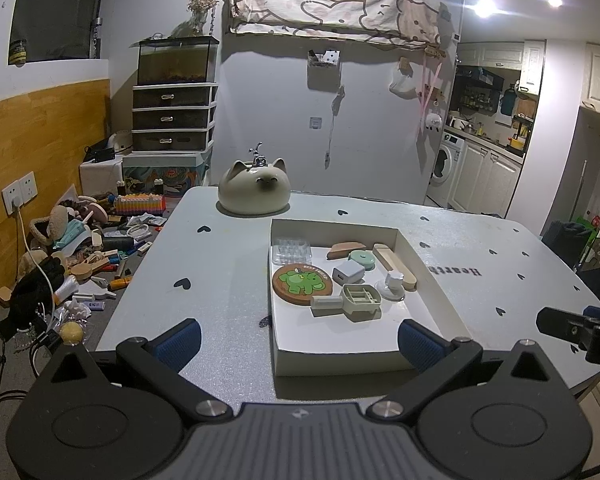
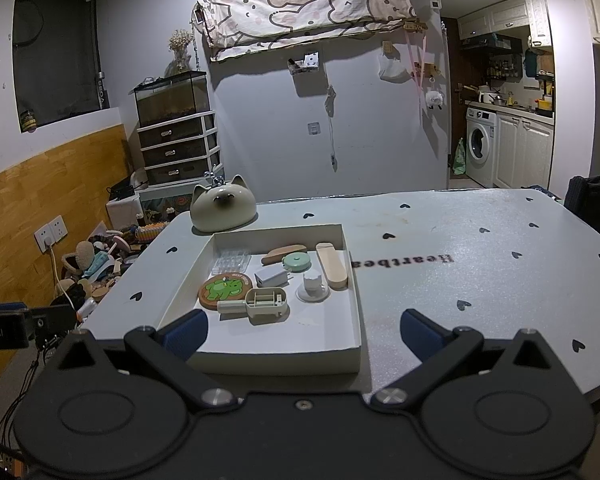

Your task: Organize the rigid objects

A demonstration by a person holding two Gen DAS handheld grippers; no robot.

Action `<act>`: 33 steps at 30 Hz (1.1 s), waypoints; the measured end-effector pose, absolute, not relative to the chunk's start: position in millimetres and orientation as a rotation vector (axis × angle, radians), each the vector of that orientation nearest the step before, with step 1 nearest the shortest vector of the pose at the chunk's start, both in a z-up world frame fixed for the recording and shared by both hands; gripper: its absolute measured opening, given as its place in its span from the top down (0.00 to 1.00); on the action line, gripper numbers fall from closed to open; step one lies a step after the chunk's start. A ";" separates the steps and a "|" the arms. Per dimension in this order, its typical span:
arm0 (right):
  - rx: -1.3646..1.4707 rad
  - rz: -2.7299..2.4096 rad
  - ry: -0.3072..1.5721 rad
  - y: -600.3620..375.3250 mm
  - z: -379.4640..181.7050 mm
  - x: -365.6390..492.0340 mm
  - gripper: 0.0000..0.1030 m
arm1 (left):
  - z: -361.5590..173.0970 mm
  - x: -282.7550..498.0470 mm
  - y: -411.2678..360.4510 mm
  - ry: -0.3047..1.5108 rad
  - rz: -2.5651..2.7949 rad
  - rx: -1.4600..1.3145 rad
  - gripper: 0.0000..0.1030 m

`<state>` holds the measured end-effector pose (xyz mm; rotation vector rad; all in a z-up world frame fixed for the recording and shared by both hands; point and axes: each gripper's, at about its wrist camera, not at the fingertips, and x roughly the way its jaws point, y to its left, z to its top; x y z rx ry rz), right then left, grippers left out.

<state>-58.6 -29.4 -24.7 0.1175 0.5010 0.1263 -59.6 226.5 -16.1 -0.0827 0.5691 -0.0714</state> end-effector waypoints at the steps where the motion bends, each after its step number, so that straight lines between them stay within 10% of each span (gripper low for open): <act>1: 0.117 0.127 0.501 -29.4 -24.7 -58.5 0.00 | -16.1 -59.6 226.6 0.569 -0.071 -0.083 0.00; 33: 0.115 0.133 0.501 -35.2 -23.0 -58.4 0.00 | -17.0 -57.6 222.4 0.570 -0.067 -0.077 0.00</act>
